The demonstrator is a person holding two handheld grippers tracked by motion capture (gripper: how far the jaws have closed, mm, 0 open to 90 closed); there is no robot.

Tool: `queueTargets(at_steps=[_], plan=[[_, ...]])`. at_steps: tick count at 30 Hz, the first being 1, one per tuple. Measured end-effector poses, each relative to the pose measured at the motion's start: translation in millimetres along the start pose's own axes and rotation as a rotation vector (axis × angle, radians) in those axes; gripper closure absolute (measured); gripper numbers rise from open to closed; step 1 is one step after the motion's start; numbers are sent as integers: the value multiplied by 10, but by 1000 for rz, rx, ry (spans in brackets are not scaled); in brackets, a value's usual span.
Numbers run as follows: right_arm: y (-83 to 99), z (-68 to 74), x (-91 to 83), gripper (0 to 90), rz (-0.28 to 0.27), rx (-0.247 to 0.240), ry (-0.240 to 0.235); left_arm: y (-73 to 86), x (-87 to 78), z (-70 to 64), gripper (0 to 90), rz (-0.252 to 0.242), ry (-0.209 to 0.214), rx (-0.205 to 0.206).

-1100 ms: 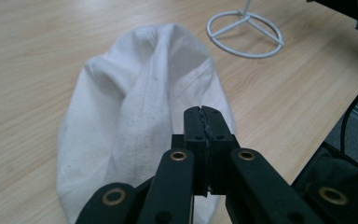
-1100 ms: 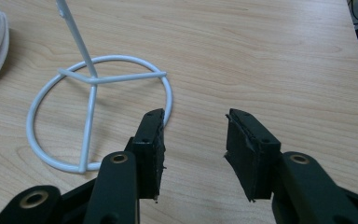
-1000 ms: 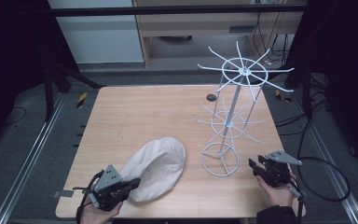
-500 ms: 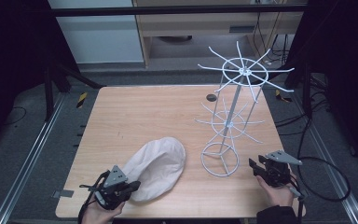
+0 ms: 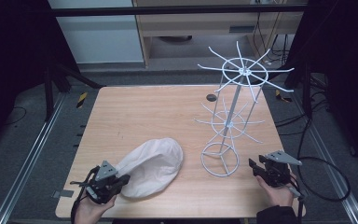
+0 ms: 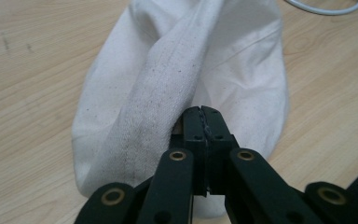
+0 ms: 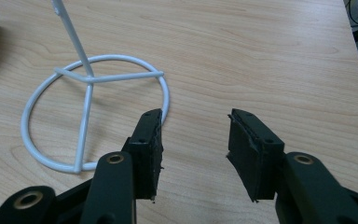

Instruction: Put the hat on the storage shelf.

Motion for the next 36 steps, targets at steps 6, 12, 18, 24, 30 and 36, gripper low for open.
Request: queueTargets(at_steps=[6,12,18,24,30,36], plan=[[1,-5,4,536,-3,0,3,-8,46,138,900,-5,-57,-30],[7,-12,12,534,-1,-7,6,-51,133,265,900,-19,-96,-63],[8,-10,18,526,-5,-9,3,-115,203,340,900,-32,-108,-86],[0,-2,12,520,-14,-2,-5,-180,305,428,900,-50,-127,-114],[-1,-10,13,514,-18,-8,-5,-290,440,571,900,-67,-149,-150],[3,-14,16,511,-18,-11,-4,-360,545,690,900,-83,-186,-154]])
Point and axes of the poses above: each handheld gripper's, and its own axes: x roughly forward along the jaws, y roughly out of its underside, z roughly to its left, the point moved 7 cm from there along x, roughly forward along the jaws, and after that the axes turned 9 degrees about -y, right-handed, at the moved point
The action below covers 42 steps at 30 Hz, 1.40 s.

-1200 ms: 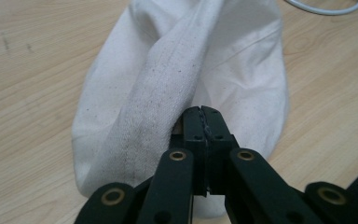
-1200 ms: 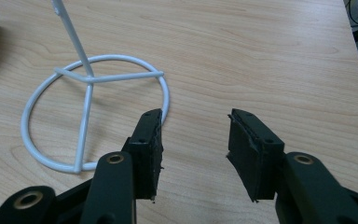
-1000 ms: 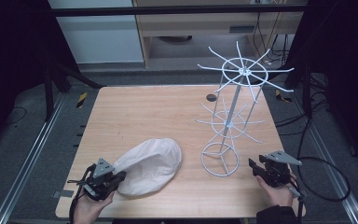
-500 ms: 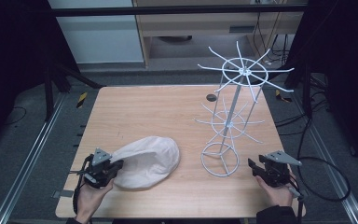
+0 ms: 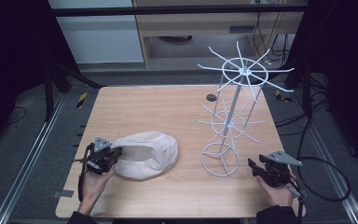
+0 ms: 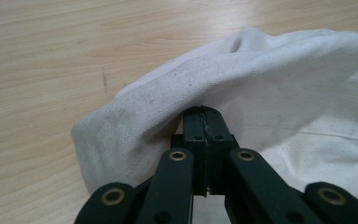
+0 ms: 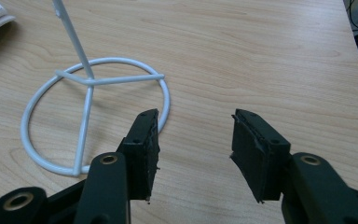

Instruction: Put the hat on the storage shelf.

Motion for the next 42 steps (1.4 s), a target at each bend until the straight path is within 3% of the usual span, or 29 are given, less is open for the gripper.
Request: queueTargets(at_steps=[5,9,13,14,15,20,22,26,31,32,33,36,42], plan=[[2,-2,-3,508,-3,4,-6,-6,-18,21,900,-13,-7,-2],[-8,-3,-13,505,-10,2,-9,-32,-123,35,879,-44,0,-31],[-9,-10,-9,499,-12,6,-7,-147,-426,28,881,-136,13,-45],[-9,-10,-9,499,-12,6,-7,-147,-426,28,889,-136,13,-45],[-4,-13,-2,498,-8,8,-5,-230,-528,-5,899,-172,33,-56],[-8,-19,-15,497,-13,6,3,-377,-629,-143,900,-210,76,-36],[-9,-20,-14,497,-15,12,5,-482,-603,-282,900,-219,100,-23],[-4,-15,-2,496,-10,8,3,-574,-517,-413,900,-220,118,-24],[-8,-13,-8,491,-16,8,2,-717,-237,-735,900,-191,145,-23],[-8,-13,-8,491,-16,8,2,-717,-237,-735,900,-191,145,-23],[-5,-19,-7,491,-15,7,3,-744,-146,-838,900,-179,145,-12],[-2,-16,-7,491,-12,15,-1,-776,-24,-979,900,-161,142,7],[1,-20,-1,491,-12,8,1,-780,135,-1154,900,-135,139,25]])
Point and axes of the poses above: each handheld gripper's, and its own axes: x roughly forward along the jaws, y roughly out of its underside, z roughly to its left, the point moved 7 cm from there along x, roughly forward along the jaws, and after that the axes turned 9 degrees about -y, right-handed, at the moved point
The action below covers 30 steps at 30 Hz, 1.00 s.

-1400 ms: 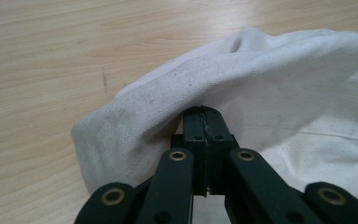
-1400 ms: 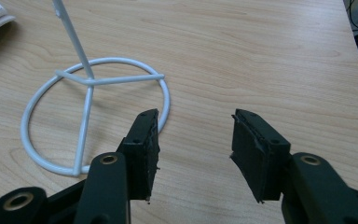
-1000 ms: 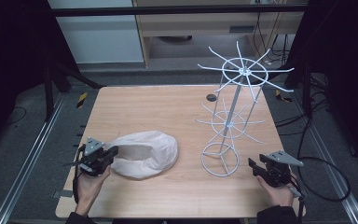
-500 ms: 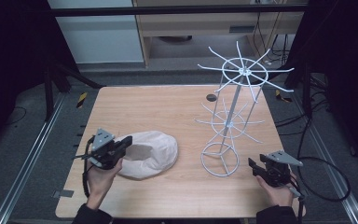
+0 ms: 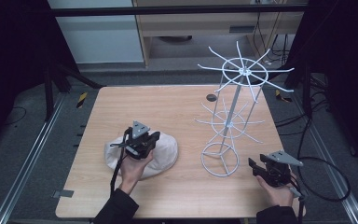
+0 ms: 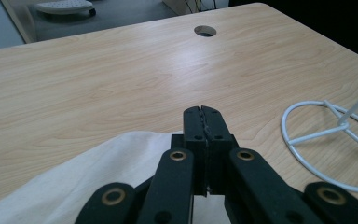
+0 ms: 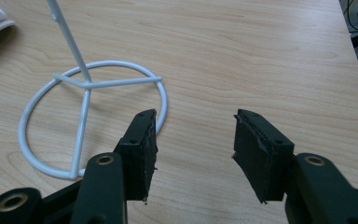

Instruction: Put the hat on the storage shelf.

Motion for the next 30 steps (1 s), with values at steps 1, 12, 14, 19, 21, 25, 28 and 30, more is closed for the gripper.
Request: queueTargets(at_steps=[1,12,14,19,21,25,28,30], plan=[[1,1,2,491,1,-1,0,8,56,-41,900,7,-8,10],[3,8,9,492,3,-3,-7,143,321,-107,900,83,-42,34],[5,9,11,491,4,1,-7,204,356,-93,900,113,-43,31],[7,7,12,492,5,0,-7,319,363,-90,900,140,-41,40],[8,8,13,492,6,-1,-7,361,345,-91,900,144,-33,41],[11,8,12,491,8,1,-5,426,295,-112,900,158,-12,57],[10,2,7,491,5,-3,-5,474,225,-134,900,161,12,64],[11,1,6,491,5,-3,-5,500,184,-140,900,163,21,73]])
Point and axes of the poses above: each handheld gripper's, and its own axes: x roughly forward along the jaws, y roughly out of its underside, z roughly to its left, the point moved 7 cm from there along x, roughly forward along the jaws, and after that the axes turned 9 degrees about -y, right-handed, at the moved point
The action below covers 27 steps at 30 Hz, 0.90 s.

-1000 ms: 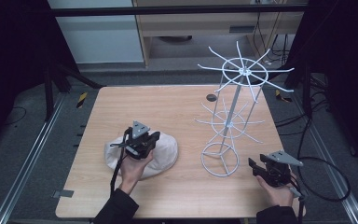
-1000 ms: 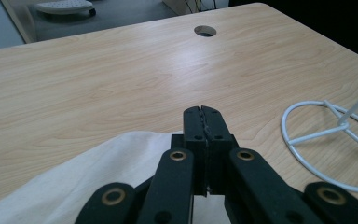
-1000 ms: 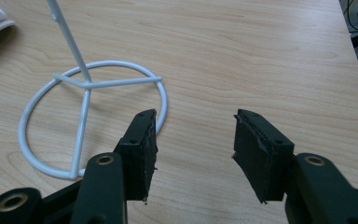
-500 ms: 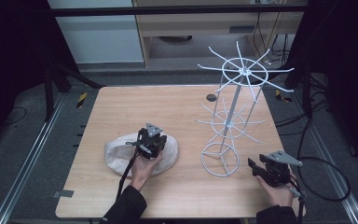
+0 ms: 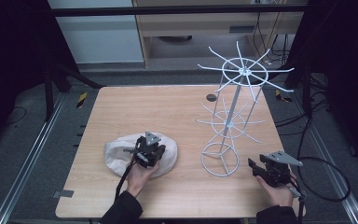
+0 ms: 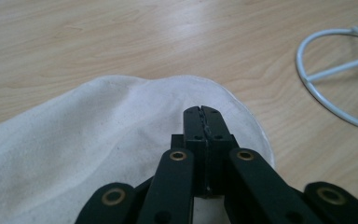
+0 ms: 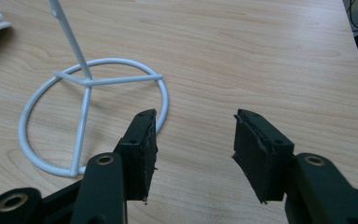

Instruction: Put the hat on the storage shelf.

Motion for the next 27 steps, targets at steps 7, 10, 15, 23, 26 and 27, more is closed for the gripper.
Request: queueTargets(at_steps=[7,10,15,23,26,27], plan=[[6,-7,2,491,3,2,3,180,-207,-94,900,1,42,49],[7,-8,1,491,3,-1,3,216,-260,-134,900,1,48,73],[10,-13,-5,491,1,1,4,209,-333,-165,900,-17,53,90],[13,-21,-14,491,0,2,6,251,-766,54,900,-89,34,68],[16,-11,-7,491,2,5,5,421,-946,318,900,-89,-14,40],[16,-12,-6,491,4,0,5,473,-969,390,900,-81,-32,37]])
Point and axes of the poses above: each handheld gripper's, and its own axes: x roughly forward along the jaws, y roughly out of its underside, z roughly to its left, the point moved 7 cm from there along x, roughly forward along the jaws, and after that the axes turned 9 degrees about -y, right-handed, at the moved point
